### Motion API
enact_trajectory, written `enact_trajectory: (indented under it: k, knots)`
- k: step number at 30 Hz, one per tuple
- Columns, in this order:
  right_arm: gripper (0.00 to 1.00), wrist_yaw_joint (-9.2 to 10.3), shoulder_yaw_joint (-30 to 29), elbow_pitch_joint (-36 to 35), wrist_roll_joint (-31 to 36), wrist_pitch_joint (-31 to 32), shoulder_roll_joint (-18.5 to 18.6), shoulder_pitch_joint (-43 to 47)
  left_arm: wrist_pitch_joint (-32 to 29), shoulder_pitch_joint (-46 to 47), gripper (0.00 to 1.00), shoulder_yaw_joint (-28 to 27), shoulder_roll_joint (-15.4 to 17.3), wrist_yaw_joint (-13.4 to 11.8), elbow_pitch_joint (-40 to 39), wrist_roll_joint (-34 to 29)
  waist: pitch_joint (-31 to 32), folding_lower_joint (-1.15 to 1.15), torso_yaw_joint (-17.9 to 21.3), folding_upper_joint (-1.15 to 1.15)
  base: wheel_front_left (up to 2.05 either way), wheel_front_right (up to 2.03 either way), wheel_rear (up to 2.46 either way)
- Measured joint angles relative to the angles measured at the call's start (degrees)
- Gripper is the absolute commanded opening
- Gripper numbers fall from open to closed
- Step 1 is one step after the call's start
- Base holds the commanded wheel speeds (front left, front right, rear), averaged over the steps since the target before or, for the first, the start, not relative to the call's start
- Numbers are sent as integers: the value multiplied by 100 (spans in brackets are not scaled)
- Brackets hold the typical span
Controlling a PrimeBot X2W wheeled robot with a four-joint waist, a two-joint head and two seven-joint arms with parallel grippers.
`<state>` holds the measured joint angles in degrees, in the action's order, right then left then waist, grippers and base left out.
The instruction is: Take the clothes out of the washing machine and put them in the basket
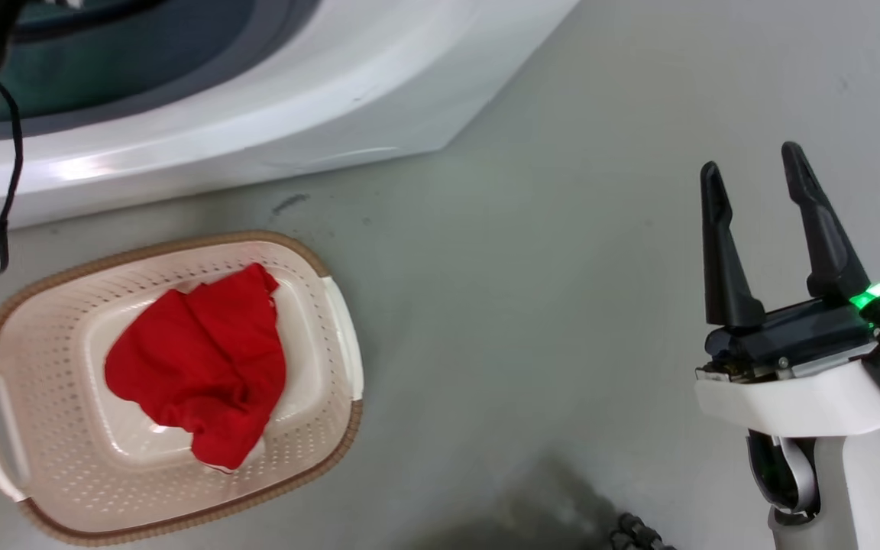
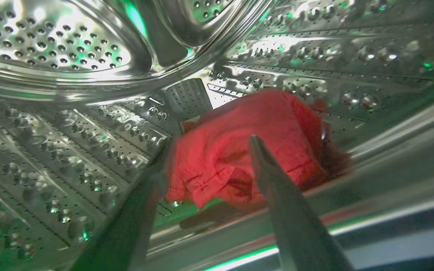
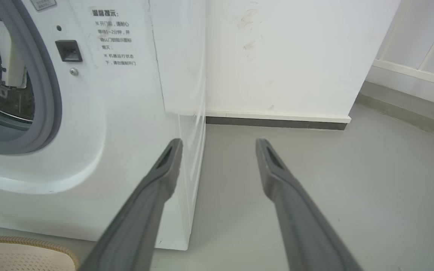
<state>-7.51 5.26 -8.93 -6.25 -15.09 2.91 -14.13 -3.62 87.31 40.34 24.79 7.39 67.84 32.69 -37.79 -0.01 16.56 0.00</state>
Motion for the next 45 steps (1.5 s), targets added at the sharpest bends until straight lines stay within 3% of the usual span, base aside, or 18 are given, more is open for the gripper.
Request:
enact_trajectory:
  k: [8, 12, 25, 26, 27, 28, 45]
  knots:
    - [100, 0, 62, -75, -263, 0, 1, -98, -643, 756, 100, 35, -38, -36, 280, -7, -538, 0, 378, 0, 0, 0, 0]
    - [100, 0, 78, -109, -338, 0, 1, -102, -1291, 929, 100, -7, -52, -38, 423, 149, -721, 1, 516, 0, 0, 0, 0]
    - [100, 0, 15, -148, -396, 0, 0, -175, -1739, 1141, 100, 55, -3, -142, 488, 207, -953, 1, 608, 0, 0, 0, 0]
    - [100, 0, 11, -149, -394, 0, 1, -176, -1671, 1124, 87, 64, -10, -176, 481, 201, -951, 1, 597, 0, 0, 0, 0]
    - [100, 0, 10, -149, -390, 0, 1, -175, -1584, 1104, 25, 75, -18, -212, 475, 186, -948, 1, 587, 0, 0, 0, 0]
    - [100, 0, 9, -152, -380, 0, 1, -175, -1550, 1094, 0, 83, -29, -232, 472, 185, -950, 1, 577, 0, 0, 0, 0]
    - [100, 0, -188, -92, -115, 1, 0, -169, -406, 640, 0, 46, -165, -130, 331, 349, -599, 1, 292, 0, 0, 0, 0]
